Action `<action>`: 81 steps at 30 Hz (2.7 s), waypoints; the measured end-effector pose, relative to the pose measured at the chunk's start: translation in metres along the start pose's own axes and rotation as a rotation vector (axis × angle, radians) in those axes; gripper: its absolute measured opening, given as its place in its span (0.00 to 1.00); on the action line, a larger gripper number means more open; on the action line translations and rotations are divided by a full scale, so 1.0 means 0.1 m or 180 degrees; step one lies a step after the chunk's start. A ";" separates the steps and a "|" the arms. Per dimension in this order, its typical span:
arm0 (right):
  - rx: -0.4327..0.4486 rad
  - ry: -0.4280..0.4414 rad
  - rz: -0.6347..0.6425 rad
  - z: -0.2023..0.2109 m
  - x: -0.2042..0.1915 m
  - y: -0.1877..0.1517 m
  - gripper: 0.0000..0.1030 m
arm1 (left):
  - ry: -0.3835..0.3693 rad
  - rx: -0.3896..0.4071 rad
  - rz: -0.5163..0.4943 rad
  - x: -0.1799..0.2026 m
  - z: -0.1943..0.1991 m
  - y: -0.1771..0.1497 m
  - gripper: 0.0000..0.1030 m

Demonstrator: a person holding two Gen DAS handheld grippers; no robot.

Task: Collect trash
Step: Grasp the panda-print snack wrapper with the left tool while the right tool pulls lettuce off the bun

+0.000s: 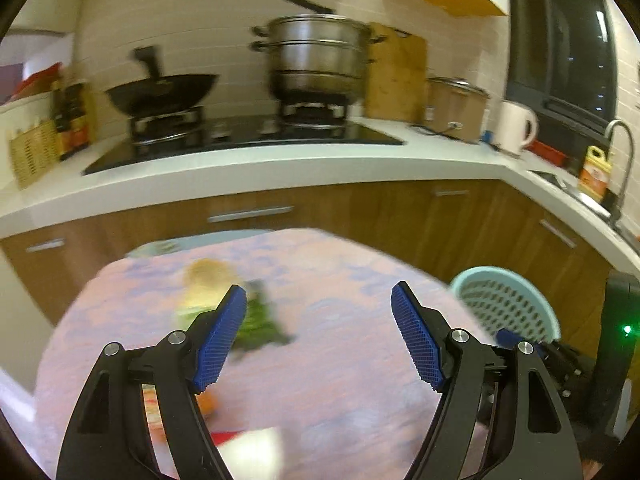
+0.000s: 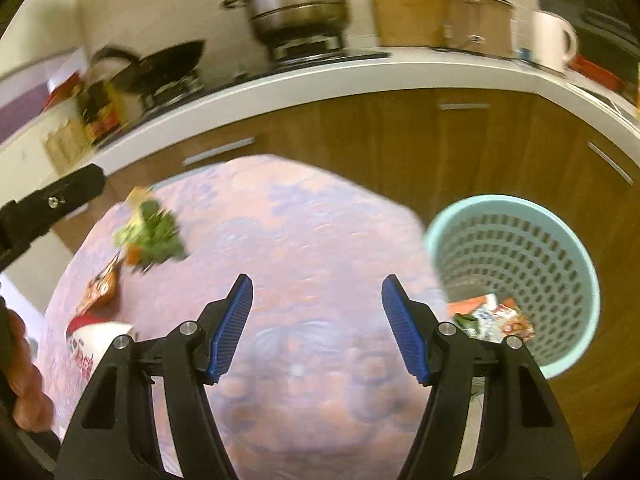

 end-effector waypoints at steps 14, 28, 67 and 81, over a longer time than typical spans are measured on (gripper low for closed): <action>-0.0011 0.0174 0.0467 -0.17 -0.51 -0.27 0.61 | 0.0002 -0.0631 0.0379 -1.46 0.10 -0.65 0.72; -0.0068 0.0184 0.0563 -0.20 -0.57 -0.33 0.61 | 0.0003 -0.1106 0.0360 -1.28 -0.30 -1.05 0.74; -0.0469 0.0899 0.0146 -1.15 -1.69 0.11 0.27 | 0.0057 -0.0300 0.0886 -1.61 -0.11 -0.84 0.17; 0.0110 0.0609 0.0274 -0.31 -1.38 0.46 0.01 | 0.0035 -0.0295 0.0902 -1.63 -0.11 -0.85 0.17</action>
Point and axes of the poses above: each gripper's, at about its wrist camera, not at the fingertips, and z roughly against the way its jaws point, x to its right, y to its top, the point moved 8 cm from there along -z, roughly the way its jaws point, and after that the axes turned 12 degrees about x, right-handed, at the moved point
